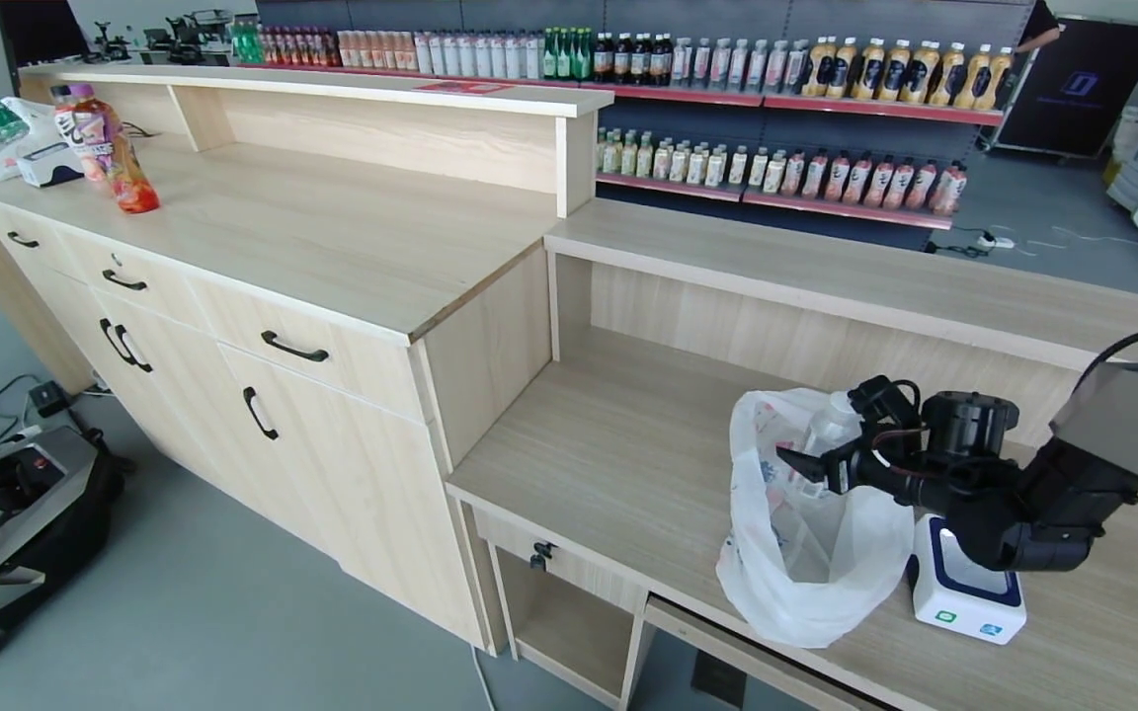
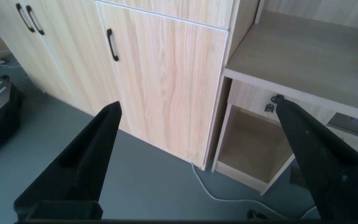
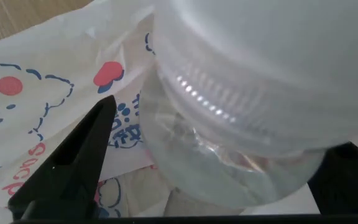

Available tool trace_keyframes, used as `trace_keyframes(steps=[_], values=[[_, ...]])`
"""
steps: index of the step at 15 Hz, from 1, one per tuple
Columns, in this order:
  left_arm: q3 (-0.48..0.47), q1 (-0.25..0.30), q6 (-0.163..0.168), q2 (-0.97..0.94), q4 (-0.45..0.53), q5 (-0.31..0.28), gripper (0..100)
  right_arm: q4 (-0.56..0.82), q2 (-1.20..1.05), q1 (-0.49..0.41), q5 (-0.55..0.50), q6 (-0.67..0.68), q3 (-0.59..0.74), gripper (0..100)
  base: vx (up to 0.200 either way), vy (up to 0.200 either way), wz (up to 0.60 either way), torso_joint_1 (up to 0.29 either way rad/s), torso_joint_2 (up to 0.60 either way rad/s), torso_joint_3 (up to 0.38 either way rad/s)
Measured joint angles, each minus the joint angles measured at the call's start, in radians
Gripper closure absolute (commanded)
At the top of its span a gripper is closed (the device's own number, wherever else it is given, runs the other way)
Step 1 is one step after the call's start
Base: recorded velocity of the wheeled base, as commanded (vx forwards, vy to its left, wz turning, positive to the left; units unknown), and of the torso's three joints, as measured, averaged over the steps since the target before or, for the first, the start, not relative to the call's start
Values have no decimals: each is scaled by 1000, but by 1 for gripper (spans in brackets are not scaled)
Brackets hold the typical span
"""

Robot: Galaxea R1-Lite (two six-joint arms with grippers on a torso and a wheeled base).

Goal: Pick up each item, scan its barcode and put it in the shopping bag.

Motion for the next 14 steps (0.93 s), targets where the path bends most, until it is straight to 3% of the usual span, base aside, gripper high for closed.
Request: trace_keyframes(steps=[4, 8, 11, 14], values=[[0, 0, 0, 0, 0, 0, 0, 125, -290, -40, -2, -7, 132, 0, 0, 0, 0, 0, 0, 0], [0, 0, 0, 0, 0, 0, 0, 340, -580, -209, -31, -94, 259, 0, 0, 0, -150, 1, 2, 1], [0, 0, 0, 0, 0, 0, 0, 452, -677, -337, -187, -194, 281, 0, 0, 0, -600, 2, 4, 4], [0, 0, 0, 0, 0, 0, 0, 461, -699, -389, -517, -165, 283, 0, 0, 0, -600, 4, 4, 1]])
